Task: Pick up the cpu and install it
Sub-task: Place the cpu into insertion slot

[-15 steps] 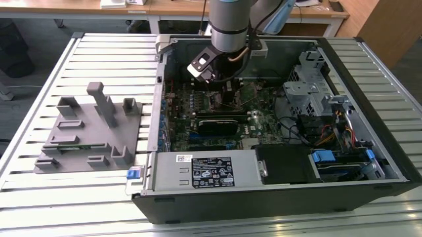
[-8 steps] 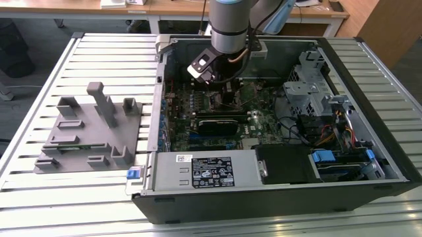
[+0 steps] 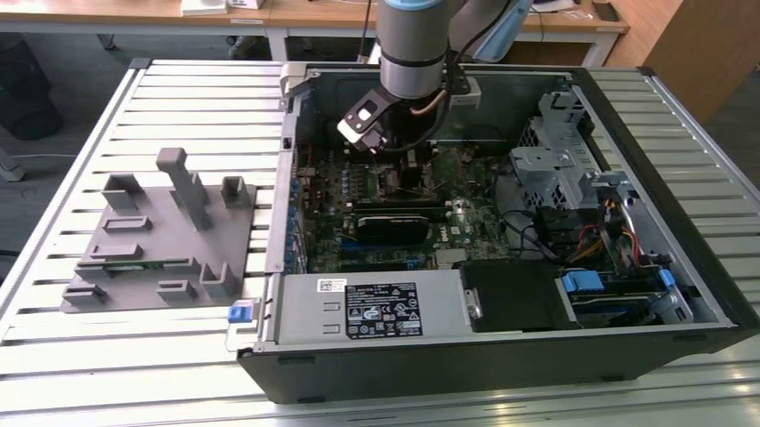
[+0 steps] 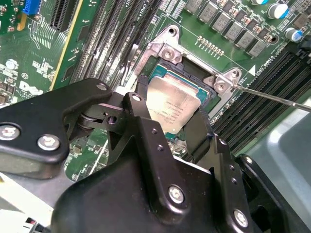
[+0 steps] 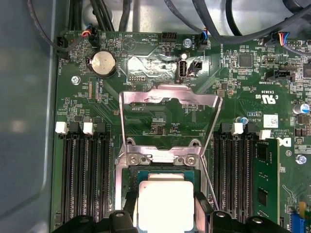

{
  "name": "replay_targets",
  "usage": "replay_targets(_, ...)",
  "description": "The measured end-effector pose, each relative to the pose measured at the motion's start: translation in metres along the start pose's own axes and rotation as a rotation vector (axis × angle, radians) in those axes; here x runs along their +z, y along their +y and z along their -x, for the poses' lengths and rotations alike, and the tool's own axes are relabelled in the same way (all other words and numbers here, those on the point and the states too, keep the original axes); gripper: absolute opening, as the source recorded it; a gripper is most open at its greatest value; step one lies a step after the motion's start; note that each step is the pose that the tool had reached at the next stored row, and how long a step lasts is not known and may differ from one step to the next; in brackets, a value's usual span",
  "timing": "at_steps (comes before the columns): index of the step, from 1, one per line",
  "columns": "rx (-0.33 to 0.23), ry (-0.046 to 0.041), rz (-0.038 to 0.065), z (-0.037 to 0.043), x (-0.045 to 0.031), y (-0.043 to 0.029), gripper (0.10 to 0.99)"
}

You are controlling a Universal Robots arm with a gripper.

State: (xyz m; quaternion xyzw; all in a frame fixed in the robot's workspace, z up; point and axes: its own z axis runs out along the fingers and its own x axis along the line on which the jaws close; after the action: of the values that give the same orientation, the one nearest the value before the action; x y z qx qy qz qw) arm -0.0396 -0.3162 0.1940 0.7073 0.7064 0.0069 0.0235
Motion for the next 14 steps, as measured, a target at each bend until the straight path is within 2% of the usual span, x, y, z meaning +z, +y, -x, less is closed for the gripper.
replay_targets(14,0.000,-0.0013,0.000,-0.0001,0.0006,0.0000,0.553)
